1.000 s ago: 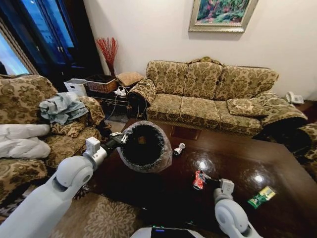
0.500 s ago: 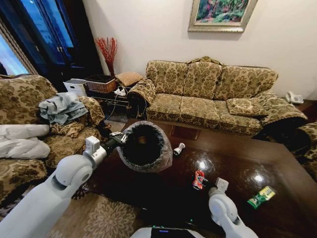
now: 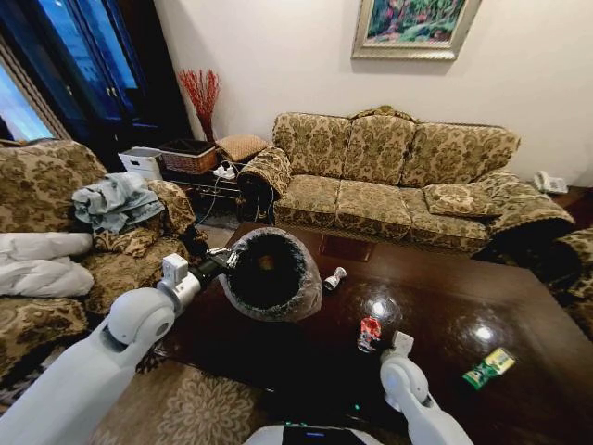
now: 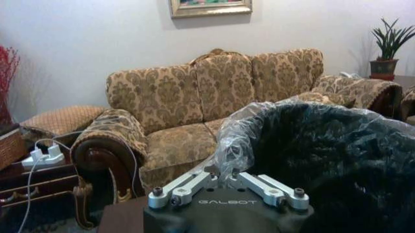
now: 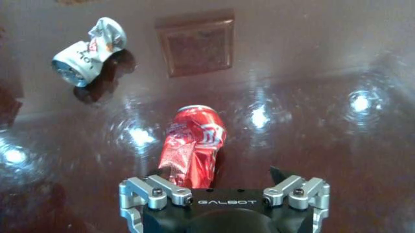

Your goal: Move to the front of the table and place the trash on the table into the trash bin.

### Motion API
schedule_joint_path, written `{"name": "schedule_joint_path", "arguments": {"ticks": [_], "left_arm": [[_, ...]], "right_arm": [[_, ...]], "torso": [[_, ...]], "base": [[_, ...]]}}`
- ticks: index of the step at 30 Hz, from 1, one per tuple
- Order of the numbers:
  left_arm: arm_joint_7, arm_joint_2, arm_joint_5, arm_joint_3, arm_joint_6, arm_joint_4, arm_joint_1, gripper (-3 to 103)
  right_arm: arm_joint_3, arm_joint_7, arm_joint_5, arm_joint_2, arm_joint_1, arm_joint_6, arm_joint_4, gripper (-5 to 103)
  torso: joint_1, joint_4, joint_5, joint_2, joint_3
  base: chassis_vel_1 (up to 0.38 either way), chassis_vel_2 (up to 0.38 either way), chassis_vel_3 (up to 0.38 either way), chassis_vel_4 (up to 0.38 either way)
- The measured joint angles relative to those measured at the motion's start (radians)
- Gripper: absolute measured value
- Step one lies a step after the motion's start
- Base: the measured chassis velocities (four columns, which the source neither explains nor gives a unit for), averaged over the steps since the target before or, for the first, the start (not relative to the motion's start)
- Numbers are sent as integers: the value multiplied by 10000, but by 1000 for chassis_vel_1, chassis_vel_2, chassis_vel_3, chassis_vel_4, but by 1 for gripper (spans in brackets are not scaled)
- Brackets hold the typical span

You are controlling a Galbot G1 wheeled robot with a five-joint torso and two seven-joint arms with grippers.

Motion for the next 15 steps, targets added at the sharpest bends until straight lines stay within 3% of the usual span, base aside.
{"name": "schedule_joint_path", "arguments": {"ticks": [3,6,7,12,15], "left_arm": [[-1,36,-66,-74,-12,-4,-15,3],[0,54,-96,-109,-29,-12,-14,3],[0,62,-106,-135,-40,-16,-12,3],[-1,83,-136,-189,-56,-37,0,3],[0,83,-152,-244,-60,-76,19,3]], "right_arm": [[-114,-26,-9,-23,85,4,-45,89],[-118,-85,-16,-40,105,44,-92,84],[-110,-143,-23,-40,102,66,-101,73],[-81,-237,-29,-11,58,81,-81,61],[-58,-280,13,17,29,128,-12,45]], "torso": [[0,0,0,0,0],[0,1,-2,0,-1],[0,1,-1,1,-1],[0,2,-2,1,-2],[0,0,-1,1,-1]], "base": [[0,0,0,0],[0,0,0,0],[0,0,0,0],[0,0,0,0],[0,0,0,0]]}}
